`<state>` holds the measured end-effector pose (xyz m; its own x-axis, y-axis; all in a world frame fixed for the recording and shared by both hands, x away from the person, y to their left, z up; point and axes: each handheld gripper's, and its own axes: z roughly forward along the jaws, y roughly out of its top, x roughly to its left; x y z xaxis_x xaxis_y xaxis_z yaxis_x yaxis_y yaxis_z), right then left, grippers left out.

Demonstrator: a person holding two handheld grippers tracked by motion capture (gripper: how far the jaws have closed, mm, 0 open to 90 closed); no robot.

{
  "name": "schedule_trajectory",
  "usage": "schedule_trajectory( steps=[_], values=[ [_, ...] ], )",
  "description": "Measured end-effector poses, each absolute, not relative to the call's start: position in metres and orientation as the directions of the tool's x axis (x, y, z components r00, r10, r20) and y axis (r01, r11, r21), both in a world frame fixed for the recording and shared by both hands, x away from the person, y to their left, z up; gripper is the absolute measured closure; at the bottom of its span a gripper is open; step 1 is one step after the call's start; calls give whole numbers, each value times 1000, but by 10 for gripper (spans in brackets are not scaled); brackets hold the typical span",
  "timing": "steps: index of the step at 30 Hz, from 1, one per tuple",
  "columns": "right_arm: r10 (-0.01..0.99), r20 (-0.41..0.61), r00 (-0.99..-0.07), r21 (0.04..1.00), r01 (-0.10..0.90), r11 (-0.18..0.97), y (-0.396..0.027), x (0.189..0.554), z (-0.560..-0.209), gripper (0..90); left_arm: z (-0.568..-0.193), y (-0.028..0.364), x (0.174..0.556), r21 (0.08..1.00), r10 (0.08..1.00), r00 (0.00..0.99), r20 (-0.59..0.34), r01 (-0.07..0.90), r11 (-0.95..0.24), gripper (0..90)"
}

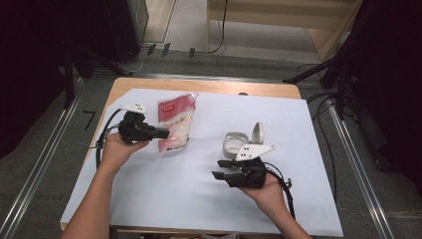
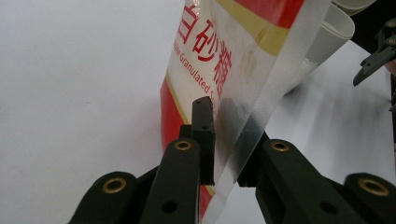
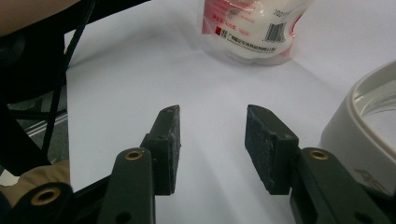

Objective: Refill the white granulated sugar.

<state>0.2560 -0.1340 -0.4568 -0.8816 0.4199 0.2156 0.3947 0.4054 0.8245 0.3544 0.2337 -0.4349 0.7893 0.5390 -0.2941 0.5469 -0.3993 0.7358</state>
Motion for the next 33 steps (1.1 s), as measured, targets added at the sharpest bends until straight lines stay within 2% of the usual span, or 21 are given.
schedule_trajectory(
  steps=[4, 12, 27, 33],
  values=[
    [420, 211, -883, 826, 391, 407, -134, 256, -457, 562, -434, 238, 354, 737, 532, 780, -329, 564, -372, 784],
    [425, 213, -880, 828, 393, 400, -136, 257, -456, 563, -435, 241, 353, 731, 525, 780, -342, 571, -373, 725],
    [434, 216, -874, 835, 396, 383, -141, 260, -453, 561, -431, 251, 350, 762, 529, 782, -330, 551, -339, 618],
    [437, 215, -873, 832, 398, 386, -142, 261, -454, 549, -428, 252, 347, 766, 545, 783, -298, 537, -352, 580]
  ],
)
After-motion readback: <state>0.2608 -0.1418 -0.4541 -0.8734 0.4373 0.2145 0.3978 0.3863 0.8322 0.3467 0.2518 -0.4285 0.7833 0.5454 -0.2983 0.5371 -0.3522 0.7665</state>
